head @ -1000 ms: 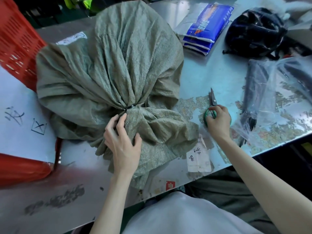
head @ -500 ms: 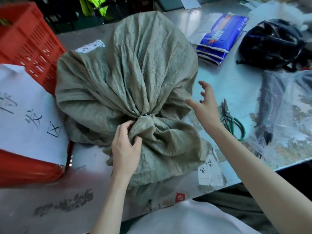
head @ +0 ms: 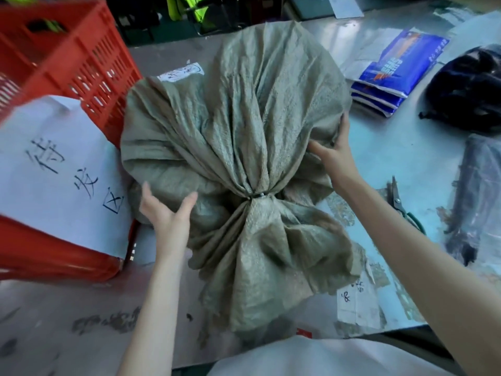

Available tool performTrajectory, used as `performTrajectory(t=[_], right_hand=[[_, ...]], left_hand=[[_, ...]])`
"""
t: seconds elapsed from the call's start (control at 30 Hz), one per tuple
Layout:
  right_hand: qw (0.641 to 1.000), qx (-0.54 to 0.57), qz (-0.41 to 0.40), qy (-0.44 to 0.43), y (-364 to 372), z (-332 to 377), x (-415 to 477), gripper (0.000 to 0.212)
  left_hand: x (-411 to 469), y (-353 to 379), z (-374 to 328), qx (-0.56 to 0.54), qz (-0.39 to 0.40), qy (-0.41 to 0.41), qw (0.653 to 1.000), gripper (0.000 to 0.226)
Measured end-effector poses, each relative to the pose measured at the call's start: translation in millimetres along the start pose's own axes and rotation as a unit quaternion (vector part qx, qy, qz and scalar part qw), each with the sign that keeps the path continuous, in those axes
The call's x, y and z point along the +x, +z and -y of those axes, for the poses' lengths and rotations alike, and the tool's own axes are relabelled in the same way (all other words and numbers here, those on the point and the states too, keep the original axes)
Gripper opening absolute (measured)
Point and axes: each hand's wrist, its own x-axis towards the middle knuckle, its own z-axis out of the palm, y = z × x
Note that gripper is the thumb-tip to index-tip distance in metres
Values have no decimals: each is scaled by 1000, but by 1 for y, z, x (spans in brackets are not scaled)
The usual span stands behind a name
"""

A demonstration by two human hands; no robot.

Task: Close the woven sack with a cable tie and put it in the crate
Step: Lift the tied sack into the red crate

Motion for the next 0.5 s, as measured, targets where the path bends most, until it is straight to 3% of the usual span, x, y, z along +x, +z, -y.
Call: performTrajectory(t=[0.13, 0.23, 0.33, 0.4, 0.5], right_hand=[[998, -41, -26, -32, 12, 3, -9, 104], [983, -126, -54, -122, 22, 23, -24, 96], [914, -311, -29, -257, 39, 43, -43, 90], [874, -392, 46, -284, 50, 42, -51, 67], [907, -323, 115, -246, 57, 46, -60, 35]], left_hand=[[16, 19, 0, -12, 74, 5, 997, 95], [19, 21, 6, 6, 69, 35, 997, 94], [15, 22, 10, 23, 55, 68, 996, 87], [11, 23, 9, 36, 42, 78, 995, 81], [5, 22, 5, 82, 19, 132, 988, 80]])
